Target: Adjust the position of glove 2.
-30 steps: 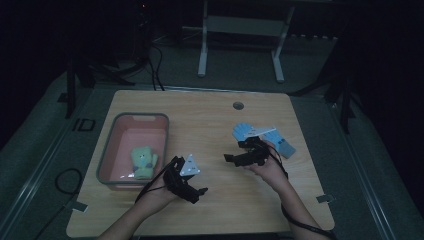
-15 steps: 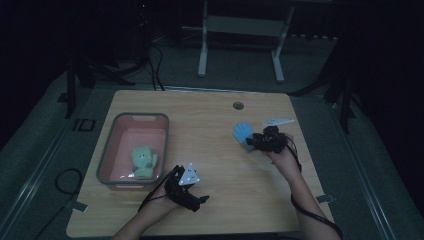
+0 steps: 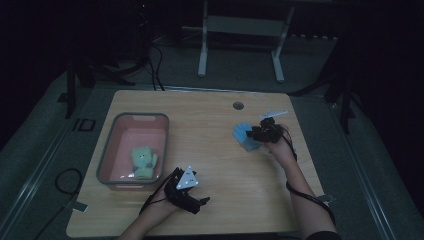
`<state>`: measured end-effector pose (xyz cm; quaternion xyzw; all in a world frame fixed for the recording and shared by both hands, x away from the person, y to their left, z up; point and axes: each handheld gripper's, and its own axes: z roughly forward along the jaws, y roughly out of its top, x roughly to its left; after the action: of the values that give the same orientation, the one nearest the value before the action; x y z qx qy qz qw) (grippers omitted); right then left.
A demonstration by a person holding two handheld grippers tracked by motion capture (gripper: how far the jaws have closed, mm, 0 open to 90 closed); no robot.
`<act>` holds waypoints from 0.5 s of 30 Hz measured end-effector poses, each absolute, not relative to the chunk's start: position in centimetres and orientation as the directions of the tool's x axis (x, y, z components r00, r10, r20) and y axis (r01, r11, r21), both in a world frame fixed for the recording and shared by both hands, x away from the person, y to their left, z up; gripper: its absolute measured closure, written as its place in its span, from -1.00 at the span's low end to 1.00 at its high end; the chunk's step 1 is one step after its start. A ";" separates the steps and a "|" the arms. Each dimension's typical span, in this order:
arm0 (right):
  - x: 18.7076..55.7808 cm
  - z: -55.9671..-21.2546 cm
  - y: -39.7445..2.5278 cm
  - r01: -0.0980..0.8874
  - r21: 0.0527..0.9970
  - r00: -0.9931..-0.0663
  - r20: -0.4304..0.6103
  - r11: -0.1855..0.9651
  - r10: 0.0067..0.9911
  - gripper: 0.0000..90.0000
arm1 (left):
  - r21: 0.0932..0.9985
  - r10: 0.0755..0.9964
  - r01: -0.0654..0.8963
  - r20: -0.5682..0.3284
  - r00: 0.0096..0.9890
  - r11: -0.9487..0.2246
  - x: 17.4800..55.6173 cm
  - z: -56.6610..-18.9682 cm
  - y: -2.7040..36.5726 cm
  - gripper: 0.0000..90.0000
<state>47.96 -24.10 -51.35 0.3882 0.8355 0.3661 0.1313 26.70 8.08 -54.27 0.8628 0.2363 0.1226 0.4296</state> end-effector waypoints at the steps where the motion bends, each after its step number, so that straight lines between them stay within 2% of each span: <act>1: 48.3 -51.6 -23.9 0.561 0.704 -0.660 0.063 0.435 0.749 0.28 | 0.800 0.509 0.300 0.007 0.861 -0.519 26.7 -54.3 8.1 -0.90; 9: 49.4 -54.2 -22.9 0.551 0.669 -0.663 -0.013 0.500 0.748 0.27 | 0.804 0.509 0.290 0.018 0.861 -0.519 26.7 -54.6 8.3 -0.90; 15: 48.7 -54.8 -22.6 0.511 0.693 -0.653 -0.071 0.509 0.754 0.46 | 0.801 0.507 0.289 0.021 0.862 -0.524 26.6 -54.8 8.3 -0.90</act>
<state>48.66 -22.58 -54.79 0.3728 0.8485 0.3266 0.1856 26.59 8.28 -54.80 0.8638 0.2305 0.1268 0.4297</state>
